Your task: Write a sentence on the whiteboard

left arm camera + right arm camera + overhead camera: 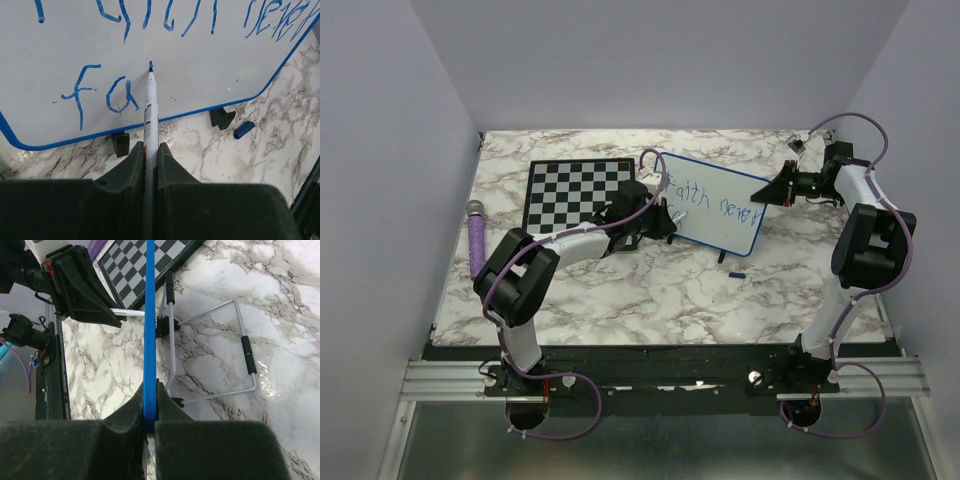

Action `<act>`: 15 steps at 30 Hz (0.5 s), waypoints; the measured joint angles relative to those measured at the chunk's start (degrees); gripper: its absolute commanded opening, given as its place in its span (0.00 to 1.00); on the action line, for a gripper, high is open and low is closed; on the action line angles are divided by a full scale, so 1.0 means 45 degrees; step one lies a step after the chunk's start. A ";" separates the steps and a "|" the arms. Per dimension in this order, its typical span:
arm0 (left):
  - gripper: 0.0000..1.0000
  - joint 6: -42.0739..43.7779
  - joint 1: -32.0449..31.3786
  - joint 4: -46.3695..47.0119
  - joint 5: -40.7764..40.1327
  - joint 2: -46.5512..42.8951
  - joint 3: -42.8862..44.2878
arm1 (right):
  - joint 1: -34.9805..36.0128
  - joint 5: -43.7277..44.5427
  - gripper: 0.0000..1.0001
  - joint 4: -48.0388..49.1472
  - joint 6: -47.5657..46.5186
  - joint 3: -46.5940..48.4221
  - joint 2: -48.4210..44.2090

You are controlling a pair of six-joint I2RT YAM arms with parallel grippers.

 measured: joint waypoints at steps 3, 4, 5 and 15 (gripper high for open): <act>0.00 0.0000 0.0000 0.0019 -0.0010 -0.0306 -0.0306 | 0.0000 0.0000 0.01 0.0000 -0.0005 0.0000 0.0000; 0.00 0.0000 0.0000 0.0015 -0.0005 -0.0413 -0.0384 | 0.0000 0.0000 0.00 0.0005 -0.0010 0.0000 0.0000; 0.00 0.0000 0.0000 0.0000 -0.0005 -0.0568 -0.0457 | 0.0000 0.0000 0.01 0.0000 -0.0005 0.0000 0.0000; 0.00 0.0000 0.0000 0.0005 -0.0015 -0.1005 -0.0675 | 0.0000 0.0000 0.01 0.0000 -0.0010 0.0000 0.0000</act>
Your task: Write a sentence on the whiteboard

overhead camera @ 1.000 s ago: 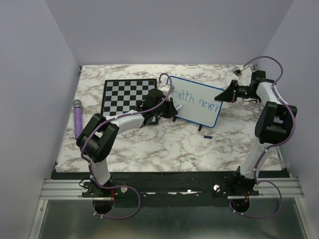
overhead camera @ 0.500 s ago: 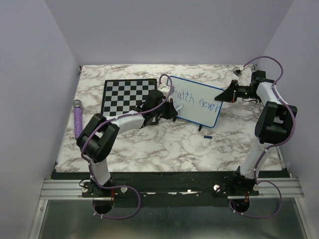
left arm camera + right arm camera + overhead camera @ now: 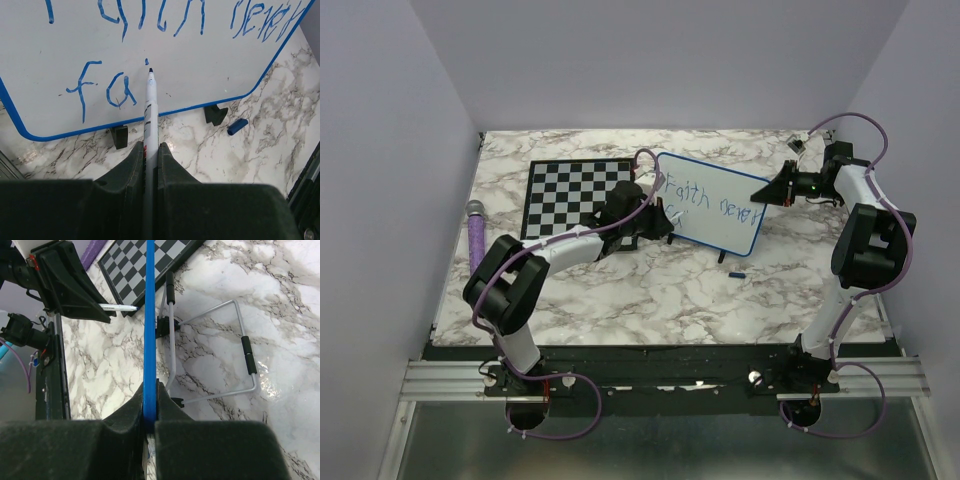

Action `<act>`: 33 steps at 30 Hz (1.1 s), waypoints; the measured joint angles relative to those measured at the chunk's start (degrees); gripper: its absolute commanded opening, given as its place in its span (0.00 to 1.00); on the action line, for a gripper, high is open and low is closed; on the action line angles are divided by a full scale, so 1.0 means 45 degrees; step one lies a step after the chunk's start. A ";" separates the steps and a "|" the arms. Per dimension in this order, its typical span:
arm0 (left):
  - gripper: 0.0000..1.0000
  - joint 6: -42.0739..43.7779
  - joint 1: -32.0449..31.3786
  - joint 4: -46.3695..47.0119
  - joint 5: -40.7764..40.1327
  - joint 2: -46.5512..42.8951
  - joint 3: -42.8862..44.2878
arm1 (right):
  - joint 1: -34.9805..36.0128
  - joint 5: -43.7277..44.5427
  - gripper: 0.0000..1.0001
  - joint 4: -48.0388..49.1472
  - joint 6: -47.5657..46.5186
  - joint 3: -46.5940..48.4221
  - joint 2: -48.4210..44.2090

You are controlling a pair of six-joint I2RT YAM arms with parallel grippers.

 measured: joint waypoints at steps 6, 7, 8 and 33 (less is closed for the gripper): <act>0.00 0.0005 0.0000 -0.0015 -0.0049 0.0078 0.0000 | 0.0000 0.0000 0.01 0.0000 0.0000 0.0000 0.0000; 0.00 0.0005 0.0000 -0.0015 -0.0049 0.0121 0.0000 | 0.0000 0.0000 0.01 0.0000 0.0000 0.0000 0.0000; 0.00 0.0005 0.0000 -0.0015 -0.0049 0.0189 0.0000 | 0.0000 0.0000 0.01 0.0000 0.0000 0.0000 0.0000; 0.00 -0.0010 -0.0029 -0.0525 -0.0053 0.0971 0.0704 | 0.0000 0.0000 0.01 -0.0005 0.0005 0.0000 0.0000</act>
